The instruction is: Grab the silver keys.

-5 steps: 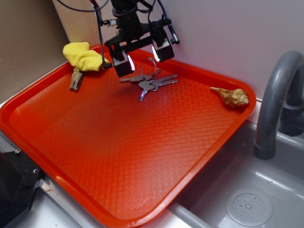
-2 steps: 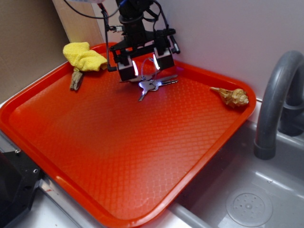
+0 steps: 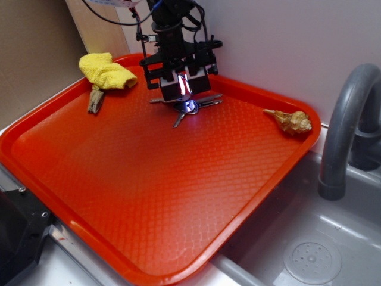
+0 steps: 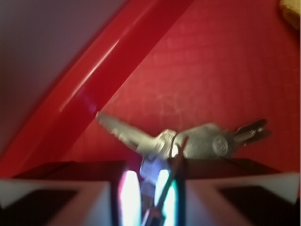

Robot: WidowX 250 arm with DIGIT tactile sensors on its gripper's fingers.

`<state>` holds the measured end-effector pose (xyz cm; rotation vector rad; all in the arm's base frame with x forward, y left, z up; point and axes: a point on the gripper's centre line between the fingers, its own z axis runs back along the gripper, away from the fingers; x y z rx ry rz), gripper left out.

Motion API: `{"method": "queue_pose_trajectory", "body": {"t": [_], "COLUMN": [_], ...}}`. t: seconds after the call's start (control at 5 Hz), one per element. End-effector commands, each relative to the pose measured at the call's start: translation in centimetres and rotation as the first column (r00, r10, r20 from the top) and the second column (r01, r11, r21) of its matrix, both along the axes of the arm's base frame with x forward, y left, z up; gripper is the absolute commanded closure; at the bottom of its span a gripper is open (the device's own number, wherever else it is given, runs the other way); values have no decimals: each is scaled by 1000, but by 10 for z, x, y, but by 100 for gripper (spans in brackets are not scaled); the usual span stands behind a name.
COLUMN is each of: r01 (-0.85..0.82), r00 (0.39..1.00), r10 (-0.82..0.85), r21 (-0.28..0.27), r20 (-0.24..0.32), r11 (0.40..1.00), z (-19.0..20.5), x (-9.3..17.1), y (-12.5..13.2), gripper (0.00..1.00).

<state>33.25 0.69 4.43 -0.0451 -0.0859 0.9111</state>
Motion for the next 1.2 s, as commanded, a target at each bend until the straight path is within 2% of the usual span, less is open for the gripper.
{"method": "queue_pose_trajectory", "body": {"t": [0.0,0.2,0.4,0.6,0.8,1.0], "r01": [424,610,790,893,892,893], "r00": [893,743,567,432,444,445], "r10": [-434,-646,-814,-901,-896,-896], "r21": [100,218,196,119,93,72], "r20": [116,178,130,49,-6,4], "r11": [900,762,581,434,442,444], "z": [110,156,208,201,189,182], "x": [-53,-99,-100,-90,-89,-90], "y": [8,-16,-16,-11,-10,-12], "gripper": [100,100,100,100,100,100]}}
